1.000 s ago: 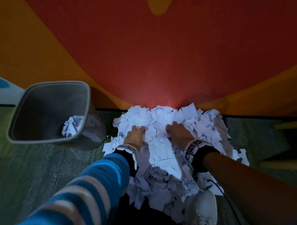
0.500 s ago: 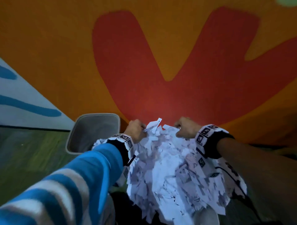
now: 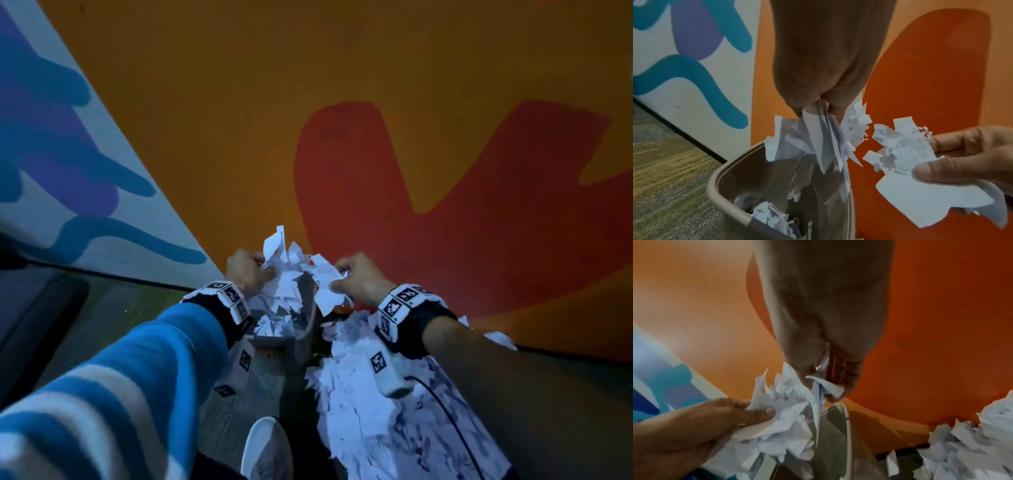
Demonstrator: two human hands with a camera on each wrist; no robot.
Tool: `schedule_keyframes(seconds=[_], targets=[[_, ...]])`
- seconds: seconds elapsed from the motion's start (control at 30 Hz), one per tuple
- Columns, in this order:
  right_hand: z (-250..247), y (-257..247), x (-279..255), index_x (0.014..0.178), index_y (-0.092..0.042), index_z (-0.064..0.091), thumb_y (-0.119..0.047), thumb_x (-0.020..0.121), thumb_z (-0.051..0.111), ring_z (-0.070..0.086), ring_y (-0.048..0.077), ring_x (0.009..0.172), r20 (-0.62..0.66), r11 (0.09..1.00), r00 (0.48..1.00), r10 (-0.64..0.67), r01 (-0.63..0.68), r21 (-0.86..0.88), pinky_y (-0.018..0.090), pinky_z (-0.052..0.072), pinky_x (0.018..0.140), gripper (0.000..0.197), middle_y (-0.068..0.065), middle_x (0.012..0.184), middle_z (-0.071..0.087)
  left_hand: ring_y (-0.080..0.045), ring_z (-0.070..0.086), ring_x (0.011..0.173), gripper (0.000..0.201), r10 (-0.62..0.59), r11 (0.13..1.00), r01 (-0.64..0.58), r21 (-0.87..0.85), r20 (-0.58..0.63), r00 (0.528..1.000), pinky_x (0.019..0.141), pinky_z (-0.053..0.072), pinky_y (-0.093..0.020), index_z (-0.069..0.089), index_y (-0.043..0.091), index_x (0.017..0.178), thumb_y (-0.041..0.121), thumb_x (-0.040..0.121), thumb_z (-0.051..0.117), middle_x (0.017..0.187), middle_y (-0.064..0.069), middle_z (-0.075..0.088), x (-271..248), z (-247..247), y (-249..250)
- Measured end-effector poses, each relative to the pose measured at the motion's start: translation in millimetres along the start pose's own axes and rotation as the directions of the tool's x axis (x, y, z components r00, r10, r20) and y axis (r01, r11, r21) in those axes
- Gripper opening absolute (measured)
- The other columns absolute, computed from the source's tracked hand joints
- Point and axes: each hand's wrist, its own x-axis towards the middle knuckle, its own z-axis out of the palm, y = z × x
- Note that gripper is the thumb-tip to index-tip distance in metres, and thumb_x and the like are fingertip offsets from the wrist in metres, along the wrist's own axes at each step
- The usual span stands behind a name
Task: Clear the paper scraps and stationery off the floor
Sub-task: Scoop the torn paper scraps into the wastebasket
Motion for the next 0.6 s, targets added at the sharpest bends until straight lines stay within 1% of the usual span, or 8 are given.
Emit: schedule_keyframes(seconds=[0.07,0.13,0.2,0.27,0.33,0.4,0.5,0.6], targets=[[20,-4,8,0.087,0.014,0.060,-0.002,0.080,0.068,0.042,0.015,0.056,0.021,1.000,1.000,-0.004,0.003,0.022,0.025,0.031,0.053,0.019,0.005,0.066,0.045,-0.020,0.041,0.057,0.036,-0.053,0.998,0.052,-0.018,-0.032,0.998,0.049,0.028,-0.024,0.052,0.013,0.058,0.018,0.084,0.076,0.055,0.000,0.045,8,-1,-14],[34,-9,15,0.083,0.006,0.066,-0.002,0.081,0.069,0.049,0.014,0.055,0.042,1.000,0.999,-0.008,0.007,0.018,0.020,0.037,0.049,0.009,0.002,0.069,0.057,-0.021,0.046,0.060,0.028,-0.062,0.998,0.060,-0.030,-0.058,0.996,0.051,0.034,-0.024,0.058,0.010,0.065,0.020,0.084,0.076,0.058,-0.002,0.050,17,0,-21],[45,-11,24,0.075,-0.005,0.070,-0.004,0.079,0.071,0.064,0.016,0.070,0.053,0.999,0.999,-0.013,0.011,0.036,0.025,0.051,0.059,0.005,0.004,0.085,0.069,-0.020,0.054,0.063,0.017,-0.082,0.997,0.082,-0.001,-0.043,0.996,0.054,0.044,-0.026,0.068,0.006,0.079,0.020,0.085,0.076,0.068,-0.003,0.060,20,2,-23],[57,-14,31,0.070,-0.014,0.068,-0.008,0.080,0.073,0.068,0.018,0.081,0.056,0.998,0.998,0.000,-0.004,0.070,0.031,0.056,0.069,0.012,0.006,0.092,0.072,-0.022,0.065,0.079,0.022,-0.115,0.993,0.115,0.025,-0.007,0.993,0.072,0.058,-0.031,0.074,0.004,0.099,0.020,0.084,0.077,0.091,-0.007,0.072,24,7,-30],[68,-18,34,0.085,-0.013,0.070,-0.016,0.084,0.073,0.066,0.017,0.070,0.064,0.992,0.998,0.020,-0.028,0.121,0.031,0.055,0.062,0.004,0.003,0.081,0.068,-0.026,0.071,0.088,0.029,-0.158,0.987,0.157,0.039,0.030,0.987,0.082,0.060,-0.036,0.074,0.005,0.106,0.020,0.081,0.078,0.101,-0.010,0.074,23,10,-32],[78,-20,36,0.103,-0.017,0.065,-0.028,0.086,0.073,0.070,0.020,0.072,0.098,0.973,0.993,0.071,-0.090,0.212,0.035,0.058,0.059,0.022,0.004,0.090,0.069,-0.026,0.073,0.081,0.027,-0.192,0.981,0.191,0.022,0.065,0.979,0.073,0.062,-0.035,0.073,0.006,0.102,0.018,0.079,0.080,0.095,-0.012,0.074,22,14,-33],[86,-21,40,0.130,-0.020,0.047,-0.036,0.087,0.072,0.061,0.016,0.065,0.163,0.952,0.975,0.148,-0.185,0.245,0.027,0.048,0.050,0.052,0.007,0.107,0.061,-0.022,0.072,0.084,0.017,-0.158,0.983,0.150,0.107,0.070,0.985,0.072,0.054,-0.022,0.078,0.012,0.097,0.016,0.081,0.075,0.095,-0.010,0.076,21,15,-33],[83,-14,43,0.133,-0.022,0.044,-0.031,0.084,0.075,0.057,0.020,0.059,0.188,0.942,0.966,0.179,-0.223,0.250,0.030,0.049,0.055,0.059,0.011,0.097,0.064,-0.018,0.070,0.079,0.016,-0.151,0.984,0.141,0.108,0.089,0.984,0.070,0.055,-0.021,0.078,0.012,0.098,0.016,0.083,0.077,0.097,-0.005,0.075,22,17,-29]])
